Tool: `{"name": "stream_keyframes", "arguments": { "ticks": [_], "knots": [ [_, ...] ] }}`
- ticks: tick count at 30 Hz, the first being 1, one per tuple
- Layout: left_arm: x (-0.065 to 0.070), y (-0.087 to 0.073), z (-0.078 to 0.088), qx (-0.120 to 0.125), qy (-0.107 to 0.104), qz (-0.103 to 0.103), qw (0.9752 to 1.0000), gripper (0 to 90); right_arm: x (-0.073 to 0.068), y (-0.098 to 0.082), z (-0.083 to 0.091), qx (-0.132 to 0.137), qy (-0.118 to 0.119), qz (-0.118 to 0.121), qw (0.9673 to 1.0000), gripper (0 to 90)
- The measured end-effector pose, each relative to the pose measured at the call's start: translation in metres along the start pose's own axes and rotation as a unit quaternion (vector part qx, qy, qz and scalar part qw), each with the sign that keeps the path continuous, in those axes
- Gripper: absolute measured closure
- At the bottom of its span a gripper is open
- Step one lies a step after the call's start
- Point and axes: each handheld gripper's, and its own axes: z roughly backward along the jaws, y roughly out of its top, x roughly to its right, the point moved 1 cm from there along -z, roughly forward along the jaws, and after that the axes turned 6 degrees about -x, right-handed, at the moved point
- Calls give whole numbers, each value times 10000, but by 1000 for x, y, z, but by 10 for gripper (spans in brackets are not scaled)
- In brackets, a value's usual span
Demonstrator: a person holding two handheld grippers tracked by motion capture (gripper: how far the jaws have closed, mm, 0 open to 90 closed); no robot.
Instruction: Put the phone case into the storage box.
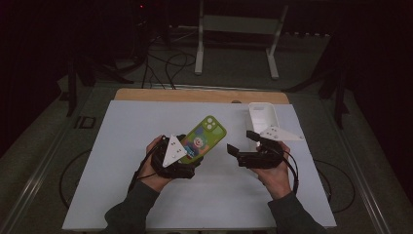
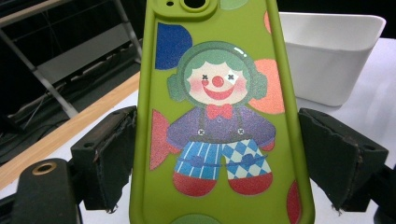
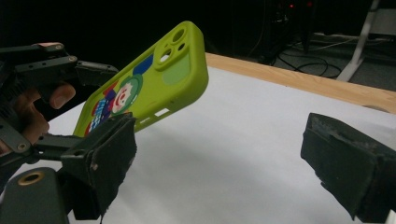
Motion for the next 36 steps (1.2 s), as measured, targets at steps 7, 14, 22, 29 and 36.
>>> {"name": "stream_keyframes", "arguments": {
  "ticks": [7, 14, 22, 29, 36],
  "knots": [
    [4, 3, -1, 43, -31, -43, 10000, 162, -3, 4, -3, -37, 82, -12, 10000, 99],
    [9, 5, -2, 81, -69, -103, 9999, 162, -8, 9, -6, -45, 157, 2, 9999, 119],
    [13, 8, -1, 148, -116, -146, 9997, 162, -11, 12, -12, -92, 293, -25, 9995, 139],
    [17, 10, -1, 200, -177, -181, 9995, 162, -12, 12, -17, -154, 444, -74, 9989, 173],
    [21, 11, -1, 278, -275, -226, 9990, 162, -12, 13, -20, -192, 791, -185, 9965, 301]
  ]
}}
